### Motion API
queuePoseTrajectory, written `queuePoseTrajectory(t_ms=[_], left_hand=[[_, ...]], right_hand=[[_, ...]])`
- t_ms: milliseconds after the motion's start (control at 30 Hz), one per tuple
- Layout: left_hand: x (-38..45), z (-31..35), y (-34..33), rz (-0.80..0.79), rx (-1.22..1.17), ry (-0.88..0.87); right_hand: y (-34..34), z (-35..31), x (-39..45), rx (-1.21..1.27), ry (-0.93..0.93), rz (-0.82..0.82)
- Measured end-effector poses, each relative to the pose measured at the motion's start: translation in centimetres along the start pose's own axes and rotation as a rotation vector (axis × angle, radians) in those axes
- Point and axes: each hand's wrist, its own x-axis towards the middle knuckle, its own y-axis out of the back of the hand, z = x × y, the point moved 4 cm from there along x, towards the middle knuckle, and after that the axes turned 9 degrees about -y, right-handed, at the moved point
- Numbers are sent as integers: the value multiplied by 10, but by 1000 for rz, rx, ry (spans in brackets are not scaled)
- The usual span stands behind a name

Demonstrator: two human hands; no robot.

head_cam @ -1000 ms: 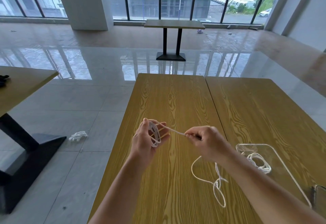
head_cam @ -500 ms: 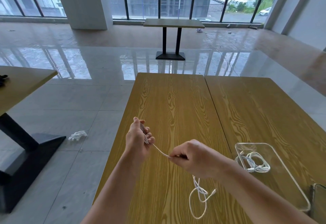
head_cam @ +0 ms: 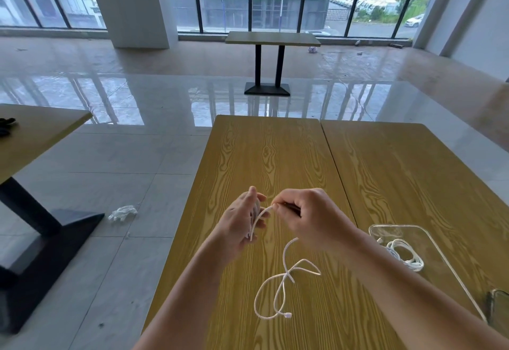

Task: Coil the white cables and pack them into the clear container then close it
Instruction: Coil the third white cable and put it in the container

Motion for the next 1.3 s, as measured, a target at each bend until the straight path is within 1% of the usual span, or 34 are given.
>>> queuePoseTrajectory(t_ms=[167,233,300,367,433,467,600,667,733,800,900,1000,1133,1233,1300], left_hand=[[-8,4,-18,-191,2,12],[-11,5,-21,-270,32,-12],[-14,6,-22,-372,39,-49],[-16,6,-22,-438,11,-50],[-18,5,-20,-454,-43,-21],[-18,4,-19,-445,-78,-12],[-15,5,-11,-364,-209,-44],[-14,9,-8,-270,-279,-88],[-11,12,-7,-155,-319,-118],[-7,12,-8,-41,-335,-129],[-4,10,-12,97,-336,-155],[-5,12,-18,154,-358,-167],[-3,12,-23,172,-528,-98],[2,7,-16,280,-650,-58],[8,5,-4,370,-667,-69]], right_hand=[[3,6,5,8,-17,97],[5,11,7,46,-32,114],[7,15,7,88,-34,93],[7,17,6,108,-26,37],[8,22,5,127,-37,-3],[10,26,5,128,-47,11],[24,41,5,84,-112,163],[27,48,3,78,-145,221],[23,52,2,54,-170,235],[13,52,0,3,-190,176],[-6,51,-4,-8,-231,32],[-21,47,-6,26,-242,-65],[-32,39,-10,100,-206,-117],[-37,35,-14,100,-207,-187],[-39,32,-18,86,-196,-250]])
